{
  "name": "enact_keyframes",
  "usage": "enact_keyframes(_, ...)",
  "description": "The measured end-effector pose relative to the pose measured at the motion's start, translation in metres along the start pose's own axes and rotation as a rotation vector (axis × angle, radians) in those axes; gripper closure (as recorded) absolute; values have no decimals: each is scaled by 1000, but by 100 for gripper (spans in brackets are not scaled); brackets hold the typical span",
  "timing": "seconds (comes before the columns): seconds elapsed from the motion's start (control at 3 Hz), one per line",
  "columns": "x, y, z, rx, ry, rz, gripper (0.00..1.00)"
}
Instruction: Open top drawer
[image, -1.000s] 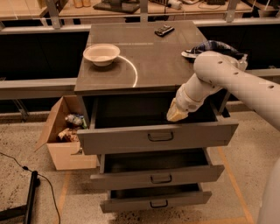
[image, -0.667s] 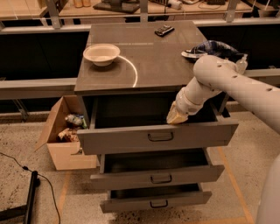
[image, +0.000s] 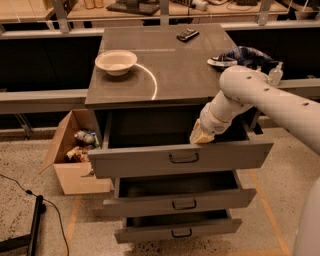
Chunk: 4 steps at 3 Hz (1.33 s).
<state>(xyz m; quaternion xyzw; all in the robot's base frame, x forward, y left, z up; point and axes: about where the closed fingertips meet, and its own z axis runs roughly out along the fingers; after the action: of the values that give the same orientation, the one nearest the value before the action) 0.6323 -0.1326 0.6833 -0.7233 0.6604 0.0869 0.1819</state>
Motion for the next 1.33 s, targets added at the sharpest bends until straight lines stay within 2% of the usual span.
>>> enact_keyframes(0.33,4,15,2,-31,8,-17,100)
enact_keyframes(0.67,3,19,-1,-39,9,-21,100)
enact_keyframes(1.0,2,38,-1,-68,7,-49,100)
enact_keyframes(1.33,-9,59,10,-96,-1,-101,100)
